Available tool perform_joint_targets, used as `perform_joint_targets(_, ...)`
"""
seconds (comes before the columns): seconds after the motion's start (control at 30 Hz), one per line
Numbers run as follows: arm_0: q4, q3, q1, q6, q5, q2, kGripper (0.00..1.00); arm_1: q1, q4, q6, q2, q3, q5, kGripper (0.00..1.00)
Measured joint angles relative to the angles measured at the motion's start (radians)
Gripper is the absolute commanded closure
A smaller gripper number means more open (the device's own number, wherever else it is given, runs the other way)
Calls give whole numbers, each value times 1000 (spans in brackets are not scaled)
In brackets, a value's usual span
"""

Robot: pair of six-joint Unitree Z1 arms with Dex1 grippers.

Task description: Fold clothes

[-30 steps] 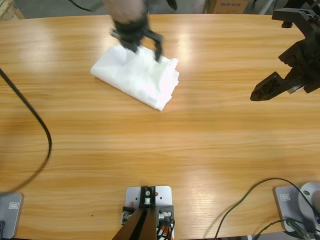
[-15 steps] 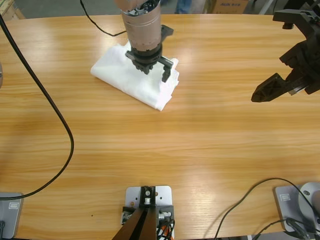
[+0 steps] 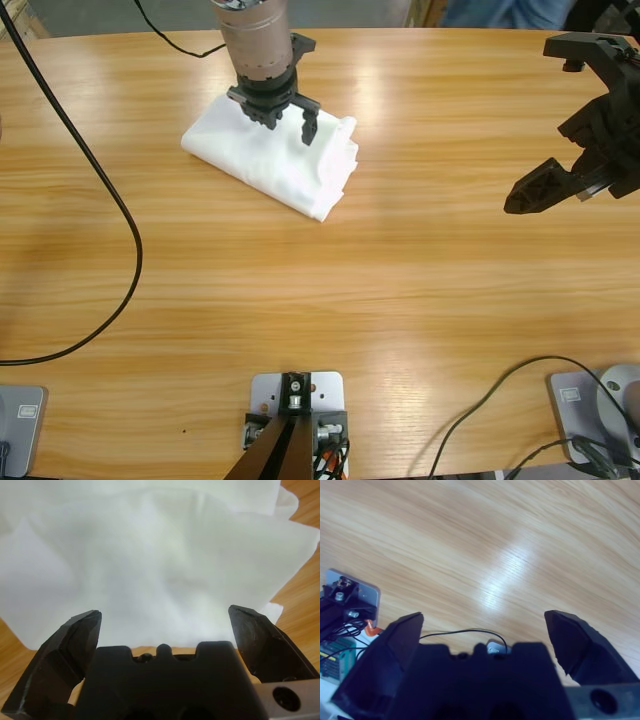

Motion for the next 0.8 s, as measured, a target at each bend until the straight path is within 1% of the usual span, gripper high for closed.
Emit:
perform_joint_targets(0.33, 0, 0, -4, 0, -6, 74, 4, 0, 0, 0, 0, 0, 0, 0)
perform_joint_targets(0.8, 0, -6, 1, -6, -5, 99, 4, 0, 3, -2, 0, -6, 0, 0)
